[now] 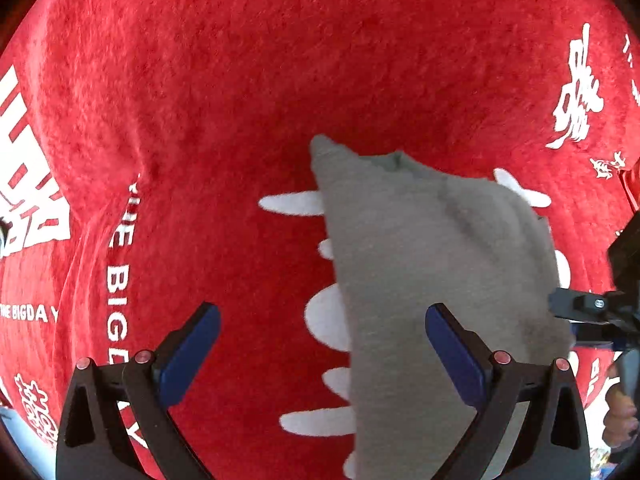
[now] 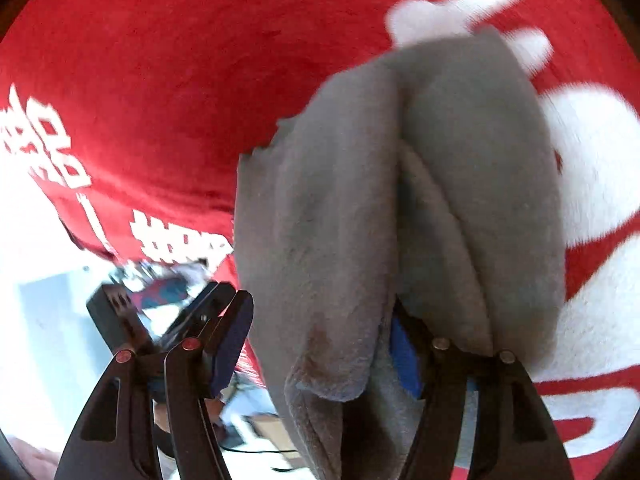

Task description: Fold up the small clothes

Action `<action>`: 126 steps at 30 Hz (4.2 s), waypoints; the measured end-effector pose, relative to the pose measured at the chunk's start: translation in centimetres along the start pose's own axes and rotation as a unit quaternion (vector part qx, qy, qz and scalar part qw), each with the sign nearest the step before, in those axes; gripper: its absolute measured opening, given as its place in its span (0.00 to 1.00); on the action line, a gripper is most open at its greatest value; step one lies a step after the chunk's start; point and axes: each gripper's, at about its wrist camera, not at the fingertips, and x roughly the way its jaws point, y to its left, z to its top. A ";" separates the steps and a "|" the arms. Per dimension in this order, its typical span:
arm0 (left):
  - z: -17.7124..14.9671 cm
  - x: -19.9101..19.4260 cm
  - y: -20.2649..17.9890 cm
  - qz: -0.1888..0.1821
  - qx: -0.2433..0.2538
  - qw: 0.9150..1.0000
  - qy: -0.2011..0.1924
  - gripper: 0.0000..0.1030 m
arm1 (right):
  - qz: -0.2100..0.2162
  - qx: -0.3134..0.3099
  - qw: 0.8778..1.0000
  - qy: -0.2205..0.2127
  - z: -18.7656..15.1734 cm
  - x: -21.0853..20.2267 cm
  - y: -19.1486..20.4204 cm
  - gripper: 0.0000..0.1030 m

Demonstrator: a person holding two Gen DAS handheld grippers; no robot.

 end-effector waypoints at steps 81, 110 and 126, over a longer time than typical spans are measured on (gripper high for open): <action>-2.2 0.9 -1.5 -0.005 0.002 0.999 0.050 0.99 | -0.304 -0.045 0.950 -0.063 -2.2 -4.7 0.0 0.18; -1.2 0.7 -2.0 0.022 -0.018 0.998 0.061 0.99 | -0.243 -0.028 0.967 -0.066 -1.2 -8.6 -1.3 0.58; -1.3 0.3 -2.0 0.025 -0.040 0.997 0.068 0.99 | -0.222 -0.023 0.974 -0.034 -0.1 -8.0 -1.5 0.69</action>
